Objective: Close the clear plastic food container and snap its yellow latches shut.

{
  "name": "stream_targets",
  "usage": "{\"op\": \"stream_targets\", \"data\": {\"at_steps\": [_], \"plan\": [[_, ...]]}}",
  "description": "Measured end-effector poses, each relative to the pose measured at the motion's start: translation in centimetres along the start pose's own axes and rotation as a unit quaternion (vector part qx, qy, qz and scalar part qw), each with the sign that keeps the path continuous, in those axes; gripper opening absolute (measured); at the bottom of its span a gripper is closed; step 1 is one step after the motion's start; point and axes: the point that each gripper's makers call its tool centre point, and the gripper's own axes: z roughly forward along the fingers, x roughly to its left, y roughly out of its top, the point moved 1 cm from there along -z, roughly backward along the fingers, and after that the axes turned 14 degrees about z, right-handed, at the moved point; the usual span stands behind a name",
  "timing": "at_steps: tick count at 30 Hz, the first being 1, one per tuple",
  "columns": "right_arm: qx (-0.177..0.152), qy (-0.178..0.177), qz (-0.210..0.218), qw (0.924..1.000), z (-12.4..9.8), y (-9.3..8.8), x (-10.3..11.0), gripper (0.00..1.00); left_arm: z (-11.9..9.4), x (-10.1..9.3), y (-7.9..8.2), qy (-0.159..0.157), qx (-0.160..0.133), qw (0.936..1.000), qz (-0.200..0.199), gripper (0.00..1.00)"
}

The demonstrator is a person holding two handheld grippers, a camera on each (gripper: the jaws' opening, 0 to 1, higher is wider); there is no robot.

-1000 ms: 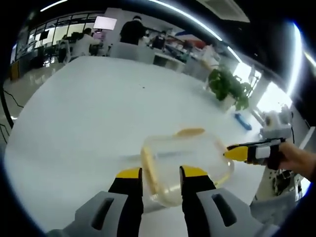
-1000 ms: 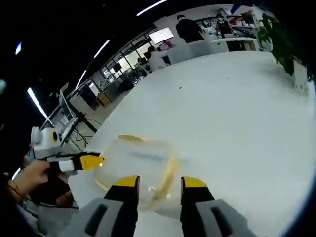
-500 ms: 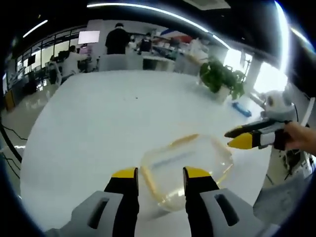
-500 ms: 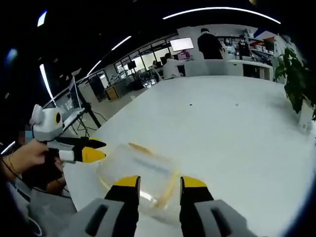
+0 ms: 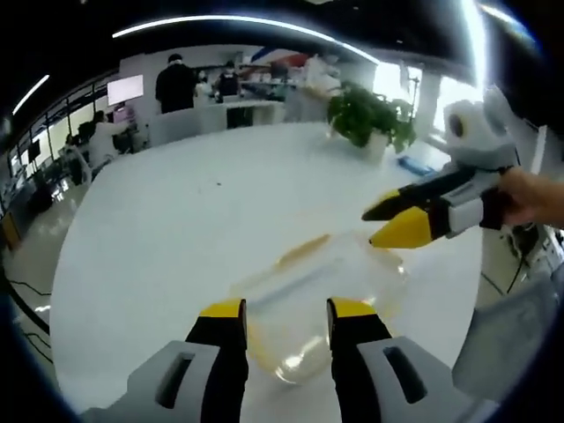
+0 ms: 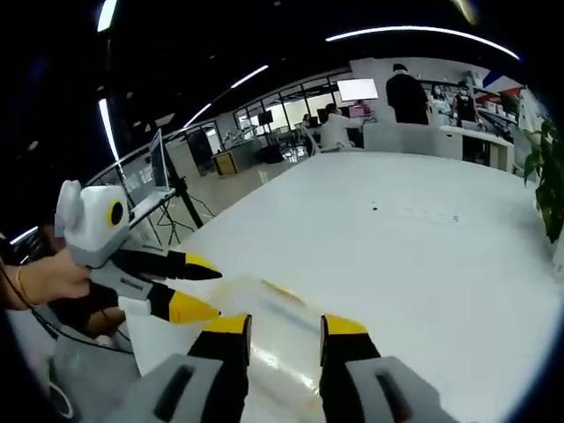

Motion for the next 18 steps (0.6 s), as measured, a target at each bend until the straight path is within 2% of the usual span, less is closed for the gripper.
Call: {"op": "stream_targets", "data": {"at_steps": [8, 11, 13, 18], "plan": [[0.020, 0.017, -0.007, 0.9996, 2.0, -0.6, 0.9, 0.28, 0.6, -0.7, 0.3, -0.017, -0.004, 0.9998, 0.013, 0.33], [0.037, 0.017, -0.019, 0.9990, 3.0, -1.2, 1.0, 0.27, 0.7, -0.8, 0.1, -0.020, 0.003, 0.9994, 0.028, 0.33], [0.042, 0.021, -0.022, 0.9987, 3.4, -1.2, 1.3, 0.27, 0.8, -0.7, -0.3, -0.019, 0.014, 0.9992, 0.033, 0.32], [0.048, 0.025, -0.035, 0.9979, 4.1, -1.0, 1.8, 0.27, 0.8, -0.9, -0.5, -0.024, 0.016, 0.9987, 0.041, 0.33]]}}
